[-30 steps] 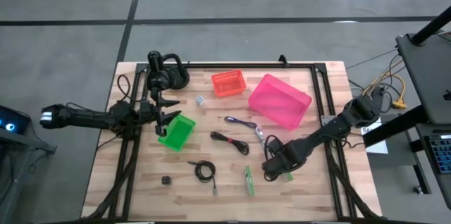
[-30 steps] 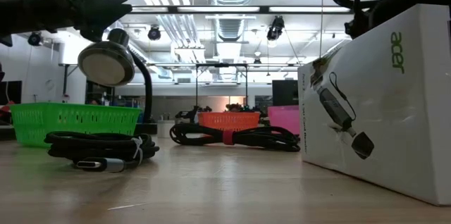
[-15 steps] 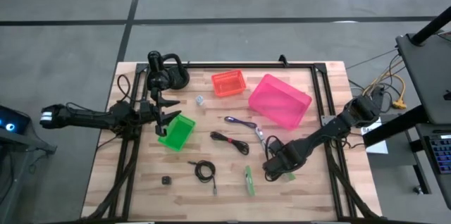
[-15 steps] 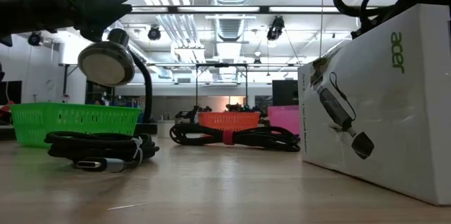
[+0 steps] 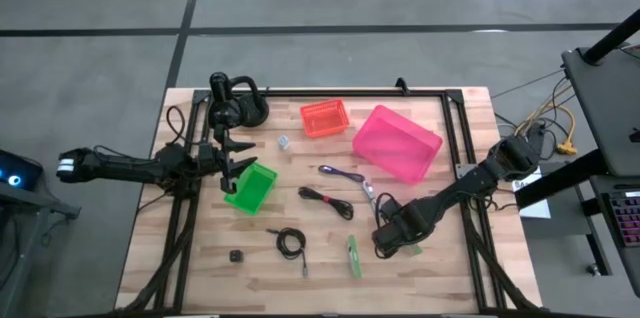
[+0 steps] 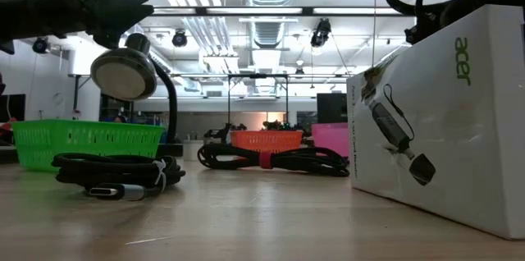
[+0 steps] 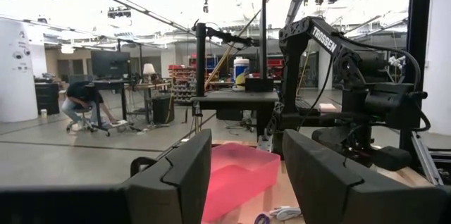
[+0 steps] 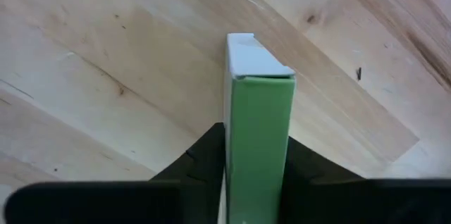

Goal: Pick and place items into bin
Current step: Put the right white card reader box into the orange basket

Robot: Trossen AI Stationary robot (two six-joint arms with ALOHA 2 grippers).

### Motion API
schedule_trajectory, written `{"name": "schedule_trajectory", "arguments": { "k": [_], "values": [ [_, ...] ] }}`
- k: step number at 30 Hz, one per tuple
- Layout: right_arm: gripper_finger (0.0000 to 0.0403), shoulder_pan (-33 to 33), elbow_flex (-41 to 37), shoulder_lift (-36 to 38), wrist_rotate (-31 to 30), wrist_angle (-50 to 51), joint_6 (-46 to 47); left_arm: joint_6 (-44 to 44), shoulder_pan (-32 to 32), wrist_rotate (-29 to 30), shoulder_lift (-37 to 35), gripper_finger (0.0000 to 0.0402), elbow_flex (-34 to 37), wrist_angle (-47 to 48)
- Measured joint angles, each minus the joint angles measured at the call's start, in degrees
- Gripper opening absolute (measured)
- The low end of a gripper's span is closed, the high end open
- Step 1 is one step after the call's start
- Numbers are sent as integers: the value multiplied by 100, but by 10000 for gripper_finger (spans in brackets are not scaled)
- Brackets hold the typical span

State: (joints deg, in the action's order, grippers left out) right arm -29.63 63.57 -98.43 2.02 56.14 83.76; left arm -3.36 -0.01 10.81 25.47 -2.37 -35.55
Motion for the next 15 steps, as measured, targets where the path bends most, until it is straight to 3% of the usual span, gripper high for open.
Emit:
{"name": "schedule_trajectory", "arguments": {
  "k": [4,11,15],
  "values": [
    [44,6,-6,6,50,2,-128,0,0,0,-4,162,0,2],
    [41,7,15,11,47,29,-322,0,0,0,-9,162,0,0],
    [40,51,192,49,-328,55,-565,0,0,0,-9,162,0,0]
  ]
}}
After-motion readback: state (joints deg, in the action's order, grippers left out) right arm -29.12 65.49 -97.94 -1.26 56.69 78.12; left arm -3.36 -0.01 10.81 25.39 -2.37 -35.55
